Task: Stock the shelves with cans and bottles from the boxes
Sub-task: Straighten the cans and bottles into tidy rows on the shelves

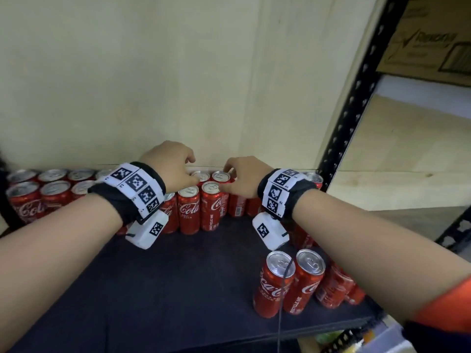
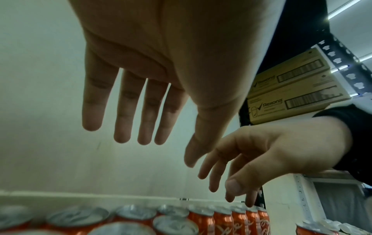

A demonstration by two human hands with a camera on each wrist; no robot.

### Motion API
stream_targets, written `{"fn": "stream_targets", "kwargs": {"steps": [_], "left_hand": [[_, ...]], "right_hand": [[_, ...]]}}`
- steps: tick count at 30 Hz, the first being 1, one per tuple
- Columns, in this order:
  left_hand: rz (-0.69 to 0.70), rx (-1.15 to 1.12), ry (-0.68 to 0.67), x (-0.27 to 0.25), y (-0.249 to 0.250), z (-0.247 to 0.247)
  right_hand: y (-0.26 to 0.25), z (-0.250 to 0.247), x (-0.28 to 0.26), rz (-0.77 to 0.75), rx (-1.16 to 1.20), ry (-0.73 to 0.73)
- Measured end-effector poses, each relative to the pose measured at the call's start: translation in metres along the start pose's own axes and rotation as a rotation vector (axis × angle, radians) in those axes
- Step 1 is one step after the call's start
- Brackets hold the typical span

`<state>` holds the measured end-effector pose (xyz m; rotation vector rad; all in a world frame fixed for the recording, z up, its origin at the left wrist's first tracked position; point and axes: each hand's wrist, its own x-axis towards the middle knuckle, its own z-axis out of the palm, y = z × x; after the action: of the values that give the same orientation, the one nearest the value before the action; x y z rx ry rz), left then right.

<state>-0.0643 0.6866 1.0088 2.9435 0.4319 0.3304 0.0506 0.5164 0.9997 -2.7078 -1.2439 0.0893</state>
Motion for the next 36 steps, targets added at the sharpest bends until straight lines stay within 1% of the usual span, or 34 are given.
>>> {"fn": "stream_targets", "kwargs": {"steps": [3, 8, 13, 15, 18, 25, 29, 32, 36], "left_hand": [[-0.023, 0.024, -0.087, 0.0, -0.005, 0.014], [-0.045, 0.04, -0.177, 0.007, -0.008, 0.032], [-0.052, 0.111, -0.198, 0.011, -0.006, 0.041], [-0.048, 0.134, -0.202, 0.013, -0.006, 0.043], [-0.032, 0.15, -0.197, 0.014, -0.005, 0.045], [0.018, 0.219, -0.186, 0.014, -0.003, 0.051], [0.026, 0.214, -0.24, 0.012, 0.003, 0.051], [0.037, 0.192, -0.279, 0.012, 0.007, 0.052], [0.041, 0.177, -0.301, 0.01, 0.01, 0.052]], "right_hand": [[-0.007, 0.007, 0.013, 0.008, -0.09, -0.074], [-0.02, 0.014, 0.029, -0.041, -0.074, -0.072], [-0.027, 0.023, 0.04, -0.034, -0.073, -0.112], [-0.029, 0.025, 0.042, -0.038, -0.086, -0.106], [-0.031, 0.027, 0.044, -0.053, -0.079, -0.091], [-0.035, 0.022, 0.047, -0.033, -0.135, -0.125], [-0.035, 0.02, 0.047, -0.021, -0.132, -0.194], [-0.037, 0.02, 0.048, -0.019, -0.151, -0.219], [-0.036, 0.027, 0.049, 0.008, -0.178, -0.259]]}}
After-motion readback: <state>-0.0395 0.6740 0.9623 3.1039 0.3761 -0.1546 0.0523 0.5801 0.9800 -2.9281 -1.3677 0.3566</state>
